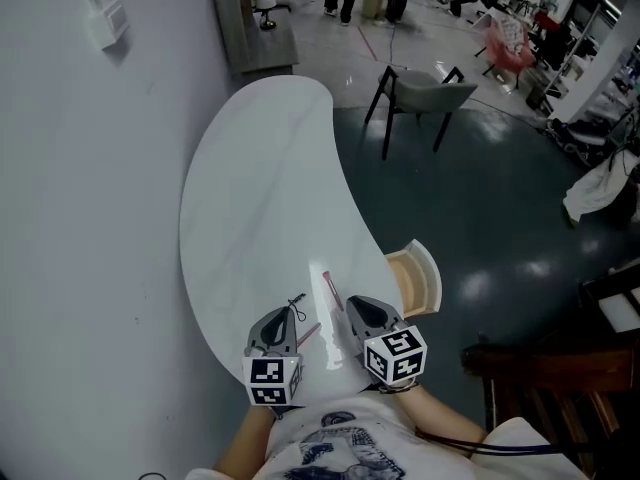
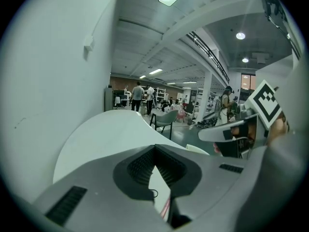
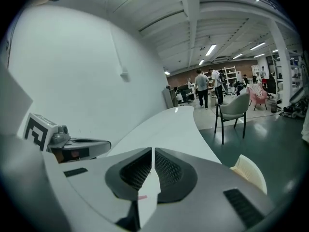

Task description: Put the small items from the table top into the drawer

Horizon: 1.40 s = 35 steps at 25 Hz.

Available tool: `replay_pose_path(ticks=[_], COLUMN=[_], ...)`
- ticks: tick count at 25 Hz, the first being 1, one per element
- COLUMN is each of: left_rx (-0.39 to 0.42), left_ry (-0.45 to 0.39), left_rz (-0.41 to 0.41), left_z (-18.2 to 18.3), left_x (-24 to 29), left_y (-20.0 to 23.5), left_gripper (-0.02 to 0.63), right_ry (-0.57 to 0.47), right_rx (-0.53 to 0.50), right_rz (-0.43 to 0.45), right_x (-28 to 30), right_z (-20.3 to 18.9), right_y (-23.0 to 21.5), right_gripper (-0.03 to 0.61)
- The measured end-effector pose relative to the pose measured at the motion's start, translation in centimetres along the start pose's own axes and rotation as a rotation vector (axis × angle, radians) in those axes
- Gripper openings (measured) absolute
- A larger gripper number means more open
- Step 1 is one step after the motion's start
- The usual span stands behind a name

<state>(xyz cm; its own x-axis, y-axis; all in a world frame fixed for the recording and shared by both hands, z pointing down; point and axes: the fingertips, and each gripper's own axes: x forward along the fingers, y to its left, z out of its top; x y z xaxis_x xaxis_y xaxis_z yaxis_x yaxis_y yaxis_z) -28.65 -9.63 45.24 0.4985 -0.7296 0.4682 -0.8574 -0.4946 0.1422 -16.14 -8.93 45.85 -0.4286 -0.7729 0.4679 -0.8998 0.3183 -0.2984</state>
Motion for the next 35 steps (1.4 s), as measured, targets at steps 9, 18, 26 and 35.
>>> replay_pose_path(ticks=[9,18,26,35], left_rx=[-0.007,-0.001,0.001,-0.014], left_ry=[0.021,0.058,0.093,0.128], left_rz=[-0.034,-0.050,-0.057,-0.067], left_z=[-1.0,-1.9,-2.6,-3.1], left_x=[0.9,2.4,3.7,5.7], left_y=[0.5,1.7,2.8,3.9], left_gripper=[0.020,0.020,0.020,0.020], right_ry=[0.027,0.097,0.170,0.283], right_rx=[-0.001,0.012,0.009,-0.058], right_rz=[-0.061,-0.059,-0.054,-0.050], right_x=[1.2,3.8,6.2,9.2], right_z=[-0.9,-3.0,-4.8,-8.1], right_y=[-0.9,-1.5,-2.5,-3.4], right_gripper=[0.023,0.119,0.170,0.169])
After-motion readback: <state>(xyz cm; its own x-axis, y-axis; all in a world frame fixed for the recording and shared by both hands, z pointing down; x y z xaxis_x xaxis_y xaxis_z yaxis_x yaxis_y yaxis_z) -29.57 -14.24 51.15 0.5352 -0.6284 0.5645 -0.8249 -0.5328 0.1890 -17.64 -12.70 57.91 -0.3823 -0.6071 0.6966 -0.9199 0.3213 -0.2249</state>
